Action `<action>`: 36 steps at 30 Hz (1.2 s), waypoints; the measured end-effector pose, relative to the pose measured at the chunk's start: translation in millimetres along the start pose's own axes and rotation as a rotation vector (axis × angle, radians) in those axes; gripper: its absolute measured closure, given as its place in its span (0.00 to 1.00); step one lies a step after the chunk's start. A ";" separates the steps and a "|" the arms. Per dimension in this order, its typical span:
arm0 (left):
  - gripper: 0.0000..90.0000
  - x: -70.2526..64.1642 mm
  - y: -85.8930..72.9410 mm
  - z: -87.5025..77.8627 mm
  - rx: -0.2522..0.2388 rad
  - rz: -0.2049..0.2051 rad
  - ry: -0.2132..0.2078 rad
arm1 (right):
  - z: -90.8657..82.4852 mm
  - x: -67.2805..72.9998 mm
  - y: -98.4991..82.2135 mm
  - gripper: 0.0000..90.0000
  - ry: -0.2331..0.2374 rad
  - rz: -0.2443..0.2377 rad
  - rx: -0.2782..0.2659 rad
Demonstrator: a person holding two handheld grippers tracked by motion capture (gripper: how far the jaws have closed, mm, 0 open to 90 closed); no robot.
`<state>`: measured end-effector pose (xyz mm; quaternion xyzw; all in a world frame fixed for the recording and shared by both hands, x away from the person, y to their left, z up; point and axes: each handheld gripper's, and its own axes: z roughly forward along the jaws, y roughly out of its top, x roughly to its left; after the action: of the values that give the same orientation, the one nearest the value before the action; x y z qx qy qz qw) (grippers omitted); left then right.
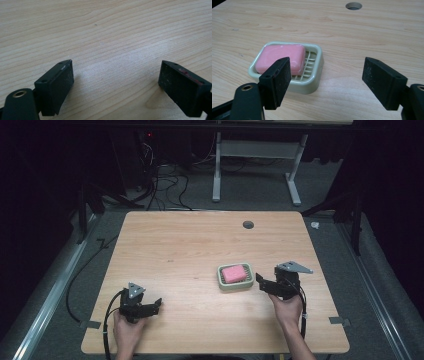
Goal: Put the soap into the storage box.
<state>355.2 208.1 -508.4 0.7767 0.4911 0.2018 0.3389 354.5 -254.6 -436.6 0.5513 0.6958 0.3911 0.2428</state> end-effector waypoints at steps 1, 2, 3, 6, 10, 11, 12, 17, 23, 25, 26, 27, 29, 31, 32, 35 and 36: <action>0.15 0.0 0.0 0.0 0.000 0.000 0.000 | -0.9 -1.2 -0.5 0.27 -0.001 0.002 -0.001; 0.15 0.0 0.0 0.0 0.000 0.000 0.000 | -1.9 -2.0 -0.9 0.27 -0.003 0.003 -0.001; 0.15 0.0 0.0 0.0 0.000 0.001 0.000 | -3.4 -3.5 -1.5 0.27 -0.004 0.006 -0.005; 0.15 0.0 0.0 0.0 0.000 0.000 0.000 | -7.0 -7.1 -3.0 0.27 -0.010 0.010 -0.013; 0.15 0.0 0.0 0.0 0.000 0.000 0.000 | -10.8 -11.4 -5.5 0.27 -0.018 0.021 -0.016; 0.15 0.0 0.0 0.0 0.000 0.000 0.000 | -11.2 -12.4 -6.0 0.27 -0.019 0.019 -0.018; 0.15 0.0 0.0 0.0 0.000 0.000 0.000 | -11.2 -12.4 -6.0 0.27 -0.019 0.019 -0.018; 0.15 0.0 0.0 0.0 0.000 0.000 0.000 | -16.1 -19.3 -10.7 0.28 -0.029 0.034 -0.022; 0.15 0.0 0.0 0.0 0.000 -0.001 -0.001 | -20.7 -25.1 -16.0 0.28 -0.040 0.047 -0.023; 0.15 0.0 0.0 0.0 0.000 0.000 0.000 | -22.3 -26.9 -17.5 0.28 -0.043 0.052 -0.024; 0.15 0.0 0.0 0.0 0.000 0.000 0.000 | -23.1 -28.0 -18.1 0.28 -0.045 0.052 -0.025; 0.15 0.0 0.0 0.0 0.000 0.000 0.000 | -23.1 -28.0 -18.1 0.28 -0.045 0.052 -0.025; 0.15 0.0 0.0 0.0 0.000 0.000 0.000 | -25.9 -30.5 -19.9 0.29 -0.045 0.057 -0.026; 0.15 0.0 0.0 0.0 0.000 0.000 0.000 | -27.6 -31.8 -21.0 0.29 -0.046 0.057 -0.027; 0.15 0.0 0.0 0.0 0.000 0.000 0.000 | -28.5 -32.2 -21.5 0.29 -0.047 0.058 -0.027; 0.15 -0.1 0.0 0.0 0.000 0.000 0.001 | -30.5 -34.4 -23.6 0.29 -0.052 0.058 -0.028; 0.15 -0.1 0.0 0.0 0.000 0.000 0.001 | -30.5 -34.4 -23.6 0.29 -0.052 0.058 -0.028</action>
<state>355.1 208.0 -508.4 0.7765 0.4914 0.2020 0.3389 326.9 -298.0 -441.4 0.5777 0.6675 0.3932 0.2570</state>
